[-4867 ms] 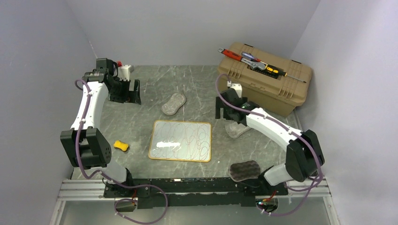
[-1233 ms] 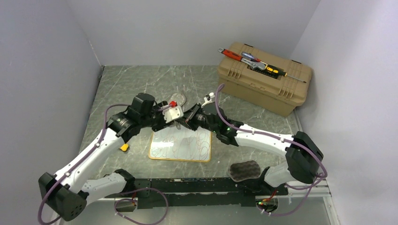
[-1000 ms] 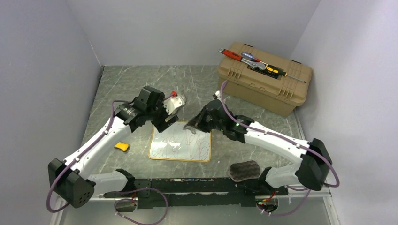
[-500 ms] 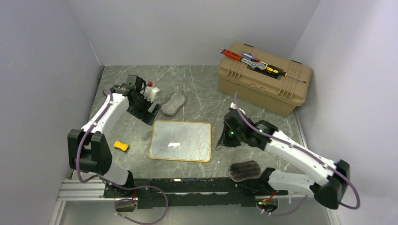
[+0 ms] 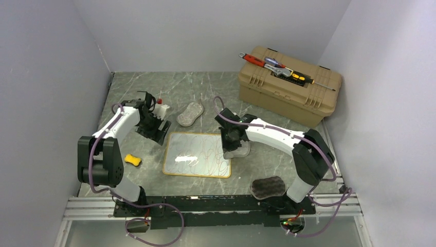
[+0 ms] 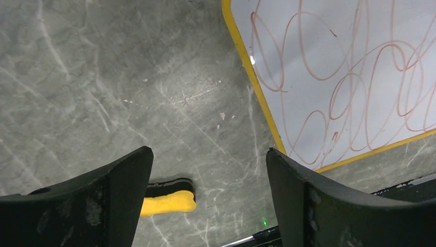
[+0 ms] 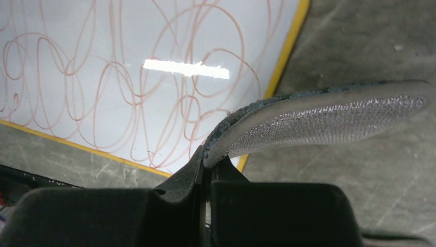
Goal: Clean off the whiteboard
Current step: Erase the whiteboard at the center of the board.
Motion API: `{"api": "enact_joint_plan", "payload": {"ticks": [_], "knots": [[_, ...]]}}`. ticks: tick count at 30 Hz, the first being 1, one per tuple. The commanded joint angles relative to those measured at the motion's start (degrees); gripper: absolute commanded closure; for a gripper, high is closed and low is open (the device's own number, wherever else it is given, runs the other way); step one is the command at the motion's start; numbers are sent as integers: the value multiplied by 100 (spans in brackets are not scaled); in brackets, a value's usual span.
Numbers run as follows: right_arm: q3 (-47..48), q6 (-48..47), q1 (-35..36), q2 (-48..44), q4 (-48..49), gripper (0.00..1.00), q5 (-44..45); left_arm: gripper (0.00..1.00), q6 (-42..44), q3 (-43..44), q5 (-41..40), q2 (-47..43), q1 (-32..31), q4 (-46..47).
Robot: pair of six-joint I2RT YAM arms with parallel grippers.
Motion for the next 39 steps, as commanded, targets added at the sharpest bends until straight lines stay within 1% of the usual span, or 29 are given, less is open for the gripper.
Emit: {"api": "enact_joint_plan", "payload": {"ticks": [1, 4, 6, 9, 12, 17, 22, 25, 29, 32, 39], "knots": [[177, -557, -105, 133, 340, 100, -421, 15, -96, -114, 372, 124, 31, 361], [-177, -555, -348, 197, 850, 100, -996, 18, -236, -129, 592, 350, 31, 386], [-277, -641, -469, 336, 1026, 100, -1288, 21, -264, -183, 762, 542, 23, 413], [-305, -788, -495, 462, 1125, 100, -1396, 25, -234, -209, 929, 810, 22, 519], [-430, -842, -547, 400, 1375, 100, -1732, 28, -136, -132, 963, 1006, 22, 606], [-697, -682, -737, 334, 1694, 100, -2051, 33, 90, -142, 1144, 1140, -54, 711], [-899, -572, -1152, 326, 2210, 100, -2378, 39, 213, -267, 874, 1309, -199, 862], [-939, -584, -1295, 328, 2550, 100, -2515, 45, 205, -355, 668, 1384, -264, 1037], [-928, -524, -1330, 564, 2983, 100, -2789, 52, 170, -347, 482, 1543, -355, 1170], [-927, -440, -1337, 820, 3239, 100, -2624, 56, 168, -284, 446, 1674, -449, 1201], [-819, 77, -1293, 1529, 4136, 100, -2989, 61, 209, -171, 326, 1922, -613, 1238]]}}
